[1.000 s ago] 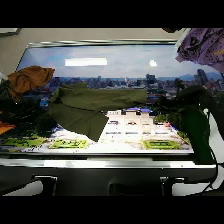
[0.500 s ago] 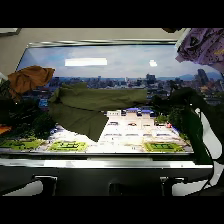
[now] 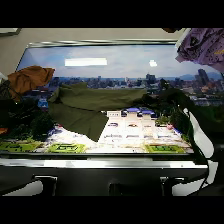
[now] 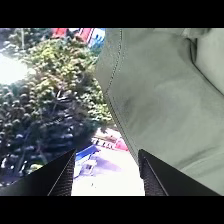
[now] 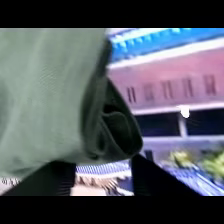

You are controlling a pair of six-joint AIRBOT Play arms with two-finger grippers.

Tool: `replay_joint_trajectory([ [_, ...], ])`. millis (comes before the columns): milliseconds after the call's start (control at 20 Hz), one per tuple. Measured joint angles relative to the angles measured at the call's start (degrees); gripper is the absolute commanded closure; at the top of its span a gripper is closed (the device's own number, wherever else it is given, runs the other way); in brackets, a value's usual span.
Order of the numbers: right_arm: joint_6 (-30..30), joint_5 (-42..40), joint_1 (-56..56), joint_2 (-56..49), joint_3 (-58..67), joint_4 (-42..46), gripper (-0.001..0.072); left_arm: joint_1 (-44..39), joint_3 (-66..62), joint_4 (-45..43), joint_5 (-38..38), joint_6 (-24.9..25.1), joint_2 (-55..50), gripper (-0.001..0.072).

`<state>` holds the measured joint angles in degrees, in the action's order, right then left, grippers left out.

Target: Fold the clothes and pants, and hang the long-sleeved shirts on hangers.

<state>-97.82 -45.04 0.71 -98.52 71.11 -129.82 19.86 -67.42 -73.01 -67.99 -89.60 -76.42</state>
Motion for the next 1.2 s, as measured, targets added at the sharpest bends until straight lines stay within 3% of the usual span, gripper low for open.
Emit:
replay_joint_trajectory([
  [50,0.5,0.4,0.4,-0.4,0.0,-0.2,0.0486,0.0,0.0,0.0,0.0,0.0,0.0,0.0253],
  [150,1.0,0.9,0.8,-1.0,0.2,-0.1,0.0686,0.0,0.0,0.0,-0.1,0.0,0.0,0.0253],
  [350,2.4,-0.2,1.1,-1.1,2.6,2.3,0.0687,0.0,1.6,0.9,-2.0,-0.8,0.8,0.0253],
  [650,5.4,-4.3,1.2,2.0,4.7,5.8,0.0687,-3.4,15.5,11.3,-0.7,-1.6,4.5,0.0253],
  [900,6.4,-7.3,1.2,4.9,5.0,8.4,0.0687,-10.6,25.6,17.1,5.2,-3.0,5.2,0.0253],
  [1200,6.8,-10.3,1.2,8.1,5.1,10.1,0.0687,-16.1,29.0,19.1,15.9,-4.3,4.0,0.0257],
])
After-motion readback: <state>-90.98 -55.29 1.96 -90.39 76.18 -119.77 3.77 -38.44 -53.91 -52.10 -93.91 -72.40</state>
